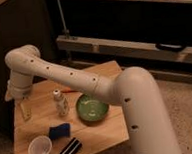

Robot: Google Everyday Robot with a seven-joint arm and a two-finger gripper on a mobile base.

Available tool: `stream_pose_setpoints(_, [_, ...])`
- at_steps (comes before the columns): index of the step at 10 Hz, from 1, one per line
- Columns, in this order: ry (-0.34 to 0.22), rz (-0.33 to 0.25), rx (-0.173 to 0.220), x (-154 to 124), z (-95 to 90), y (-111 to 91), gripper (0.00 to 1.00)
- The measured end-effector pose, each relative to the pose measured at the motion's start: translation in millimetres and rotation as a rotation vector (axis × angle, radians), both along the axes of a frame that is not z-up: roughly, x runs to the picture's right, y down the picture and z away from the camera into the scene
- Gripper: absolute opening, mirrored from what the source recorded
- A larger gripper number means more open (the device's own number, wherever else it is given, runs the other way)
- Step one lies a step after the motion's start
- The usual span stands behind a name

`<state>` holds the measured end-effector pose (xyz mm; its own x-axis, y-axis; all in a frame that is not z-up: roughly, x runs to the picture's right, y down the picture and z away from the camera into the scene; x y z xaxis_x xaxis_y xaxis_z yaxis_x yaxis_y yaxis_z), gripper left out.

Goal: Place the eraser on the white sponge

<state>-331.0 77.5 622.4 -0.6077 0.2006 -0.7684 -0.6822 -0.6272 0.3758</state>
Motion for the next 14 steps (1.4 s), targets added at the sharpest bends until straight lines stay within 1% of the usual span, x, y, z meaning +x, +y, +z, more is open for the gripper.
stream_pose_setpoints(1, [0.026, -0.005, 0.008, 17, -8.9, -2, 0.80])
stream_pose_setpoints(2, [0.050, -0.003, 0.008, 39, -21.7, -4, 0.80])
stream_pose_setpoints(3, [0.062, 0.001, 0.006, 51, -28.6, -3, 0.80])
stream_pose_setpoints(4, [0.070, 0.004, 0.005, 57, -32.2, 2, 0.80])
stream_pose_setpoints(6, [0.097, 0.014, 0.009, 71, -33.2, 21, 0.80])
stream_pose_setpoints(8, [0.125, 0.026, 0.026, 85, -31.5, 44, 0.80])
stream_pose_setpoints(10, [0.159, 0.048, 0.071, 104, -29.9, 77, 0.80])
stream_pose_setpoints(11, [0.176, 0.060, 0.098, 121, -30.7, 97, 0.80])
stream_pose_setpoints(12, [0.196, 0.078, 0.121, 144, -35.8, 116, 0.80])
stream_pose_setpoints(14, [0.216, 0.120, 0.150, 182, -42.3, 146, 0.80])
